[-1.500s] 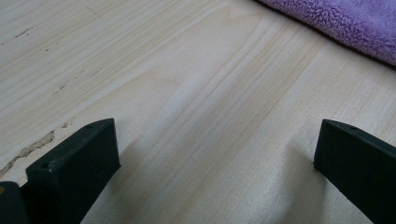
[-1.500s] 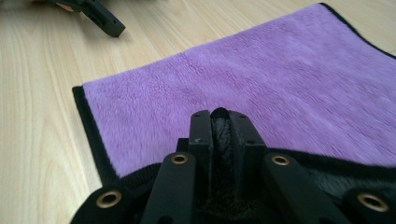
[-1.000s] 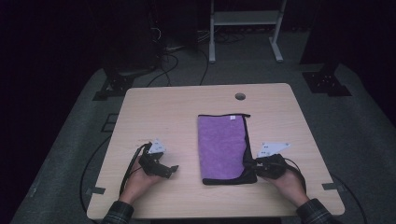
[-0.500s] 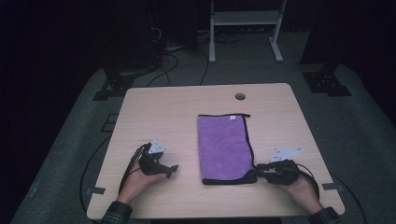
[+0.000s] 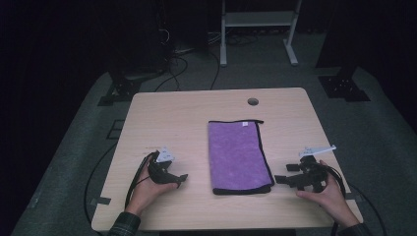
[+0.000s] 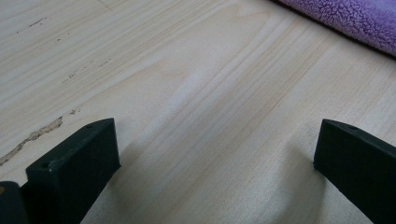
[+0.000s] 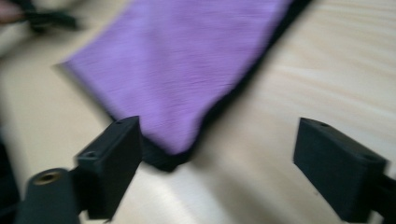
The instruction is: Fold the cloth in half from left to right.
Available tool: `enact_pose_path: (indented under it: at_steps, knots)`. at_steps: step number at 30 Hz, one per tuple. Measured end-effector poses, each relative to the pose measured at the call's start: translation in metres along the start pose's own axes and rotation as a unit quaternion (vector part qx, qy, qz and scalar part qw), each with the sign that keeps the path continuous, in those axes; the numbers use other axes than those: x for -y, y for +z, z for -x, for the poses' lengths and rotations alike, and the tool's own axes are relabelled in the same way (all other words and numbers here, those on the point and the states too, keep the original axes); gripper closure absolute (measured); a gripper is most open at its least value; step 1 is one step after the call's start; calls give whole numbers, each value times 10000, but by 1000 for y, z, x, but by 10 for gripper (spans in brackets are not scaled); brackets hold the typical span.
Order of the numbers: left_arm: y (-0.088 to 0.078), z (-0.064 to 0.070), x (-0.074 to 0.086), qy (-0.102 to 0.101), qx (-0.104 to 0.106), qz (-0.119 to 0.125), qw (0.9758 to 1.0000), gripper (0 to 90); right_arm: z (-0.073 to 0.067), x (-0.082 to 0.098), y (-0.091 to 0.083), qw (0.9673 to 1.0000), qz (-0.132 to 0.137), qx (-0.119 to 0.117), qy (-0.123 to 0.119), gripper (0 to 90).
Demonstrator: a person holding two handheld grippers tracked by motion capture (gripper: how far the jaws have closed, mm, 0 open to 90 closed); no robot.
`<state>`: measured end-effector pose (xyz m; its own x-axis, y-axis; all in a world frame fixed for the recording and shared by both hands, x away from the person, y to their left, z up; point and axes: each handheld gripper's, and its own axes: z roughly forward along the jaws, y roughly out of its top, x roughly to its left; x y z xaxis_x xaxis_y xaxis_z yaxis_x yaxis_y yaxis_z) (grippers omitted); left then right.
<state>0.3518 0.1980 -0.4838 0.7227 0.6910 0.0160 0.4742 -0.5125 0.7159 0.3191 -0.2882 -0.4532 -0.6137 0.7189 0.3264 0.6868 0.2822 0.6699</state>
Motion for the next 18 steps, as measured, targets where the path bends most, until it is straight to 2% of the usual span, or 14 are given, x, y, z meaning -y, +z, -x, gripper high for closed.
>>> enact_pose_path:
  at_steps: [2, 4, 6, 8, 10, 12, 15, 17, 18]
  knots:
    - [0, 0, -1, -11, -11, -16, 10000, 0, 3, -2, 2, 9997, 76, 170, -143, 164]
    - [0, 0, -2, -6, -12, -11, 10000, 9, 8, -7, 1, 9997, 113, 125, -202, 152]
    - [0, -1, -4, -16, -14, 11, 10000, 77, 13, -13, -1, 9989, 259, 199, -328, 162]
    - [0, -1, -5, -24, -27, 24, 10000, 98, 15, -17, -2, 9979, 357, 383, -389, 209]
    - [0, -2, -8, 2, -21, 4, 10000, 133, 17, -21, -1, 9959, 480, 561, -523, 199]
    - [2, -3, -10, 11, 6, 57, 10000, 152, 19, -26, -1, 9944, 590, 673, -556, 141]
    - [5, -5, -16, 12, 103, 39, 9999, 196, 22, -35, 1, 9919, 712, 876, -588, 173]
    - [6, -6, -22, 50, 109, 55, 9999, 213, 25, -42, 3, 9913, 732, 881, -645, 265]
    - [6, -6, -25, 68, 115, 100, 9999, 227, 26, -44, 3, 9908, 742, 927, -647, 260]
